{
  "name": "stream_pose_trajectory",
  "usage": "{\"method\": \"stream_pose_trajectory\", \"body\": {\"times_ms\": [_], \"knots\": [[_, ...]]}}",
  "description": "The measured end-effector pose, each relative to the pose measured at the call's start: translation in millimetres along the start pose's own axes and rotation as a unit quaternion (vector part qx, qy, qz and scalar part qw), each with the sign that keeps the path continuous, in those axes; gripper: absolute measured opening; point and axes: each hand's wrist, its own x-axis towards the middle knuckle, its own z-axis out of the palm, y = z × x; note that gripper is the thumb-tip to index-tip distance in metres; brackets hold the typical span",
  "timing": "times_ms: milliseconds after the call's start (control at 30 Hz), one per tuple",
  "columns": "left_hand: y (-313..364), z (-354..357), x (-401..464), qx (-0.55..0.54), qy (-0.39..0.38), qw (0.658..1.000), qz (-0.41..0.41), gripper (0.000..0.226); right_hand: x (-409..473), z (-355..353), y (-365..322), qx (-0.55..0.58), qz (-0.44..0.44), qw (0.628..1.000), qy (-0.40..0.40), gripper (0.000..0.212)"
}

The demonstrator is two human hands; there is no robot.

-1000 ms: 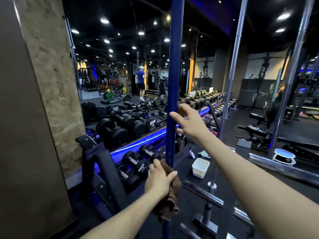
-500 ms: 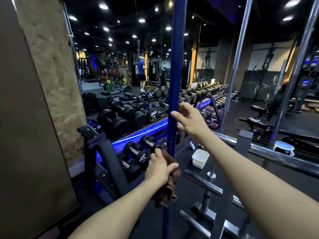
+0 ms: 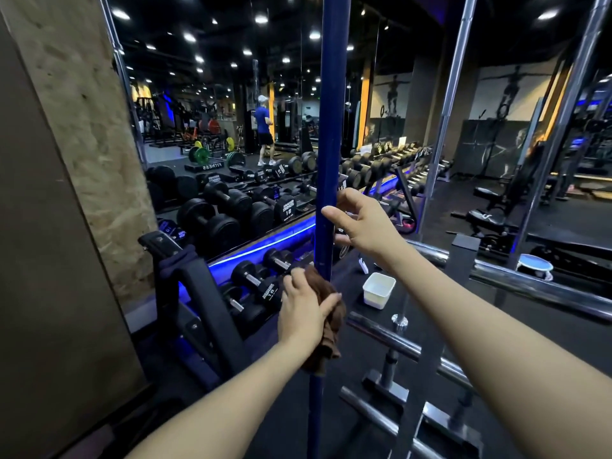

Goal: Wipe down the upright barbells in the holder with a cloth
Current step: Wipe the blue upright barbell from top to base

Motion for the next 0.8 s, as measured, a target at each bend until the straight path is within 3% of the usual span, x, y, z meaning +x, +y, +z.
{"method": "stream_pose_trajectory", "body": {"times_ms": [133, 267, 400, 600, 800], "knots": [[-7, 1, 2, -0.009, -0.063, 0.998, -0.025, 0.061, 2, 0, 6, -0.018, -0.001, 1.000, 0.019, 0.004], [23, -27, 27, -0.117, 0.012, 0.991, 0.063, 0.053, 1, 0, 6, -0.022, -0.005, 0.999, 0.024, 0.009], [27, -29, 31, -0.134, 0.047, 0.983, 0.115, 0.055, -4, 1, 12, -0.019, -0.007, 1.000, 0.003, 0.010], [-41, 23, -3, -0.096, -0.062, 0.993, 0.007, 0.065, -12, 13, 36, -0.024, -0.015, 1.000, 0.013, 0.006], [-59, 45, -13, -0.077, -0.106, 0.990, -0.052, 0.065, -15, 15, 54, -0.023, -0.010, 1.000, 0.012, 0.008]]}}
